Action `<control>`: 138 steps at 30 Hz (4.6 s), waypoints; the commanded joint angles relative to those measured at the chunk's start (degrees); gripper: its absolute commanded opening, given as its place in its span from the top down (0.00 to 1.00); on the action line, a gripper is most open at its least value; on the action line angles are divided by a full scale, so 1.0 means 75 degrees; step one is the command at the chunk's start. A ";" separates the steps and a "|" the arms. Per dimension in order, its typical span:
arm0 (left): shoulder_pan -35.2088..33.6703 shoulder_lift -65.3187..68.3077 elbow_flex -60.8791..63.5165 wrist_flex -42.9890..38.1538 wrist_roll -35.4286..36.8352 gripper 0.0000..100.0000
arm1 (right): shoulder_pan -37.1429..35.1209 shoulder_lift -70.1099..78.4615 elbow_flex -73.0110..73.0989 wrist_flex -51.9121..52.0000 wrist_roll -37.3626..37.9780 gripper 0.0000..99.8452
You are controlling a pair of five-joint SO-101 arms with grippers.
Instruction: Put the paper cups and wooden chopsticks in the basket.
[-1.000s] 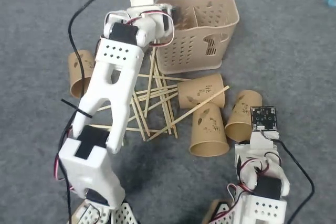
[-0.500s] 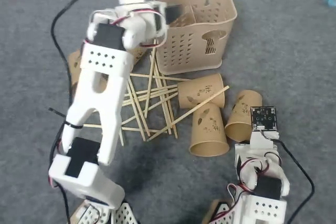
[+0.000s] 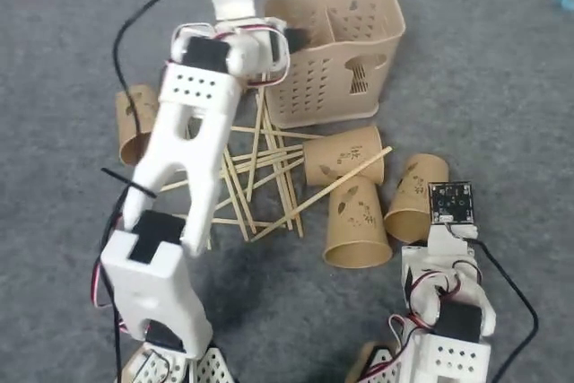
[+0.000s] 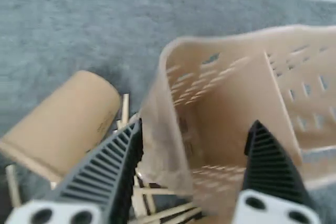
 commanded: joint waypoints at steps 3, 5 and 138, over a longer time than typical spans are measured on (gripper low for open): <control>0.0293 0.0316 -0.0299 -0.0891 0.0422 0.92 | 0.0041 -0.0088 -0.0035 -0.0170 0.0129 0.99; 0.0445 0.0316 -0.0299 -0.1242 0.0410 0.99 | 0.0041 -0.0100 -0.0035 -0.0182 0.0129 0.99; -0.0410 -0.5638 0.2233 0.1782 -0.1125 0.99 | 0.0076 -0.0100 -0.0035 -0.0100 0.0141 0.99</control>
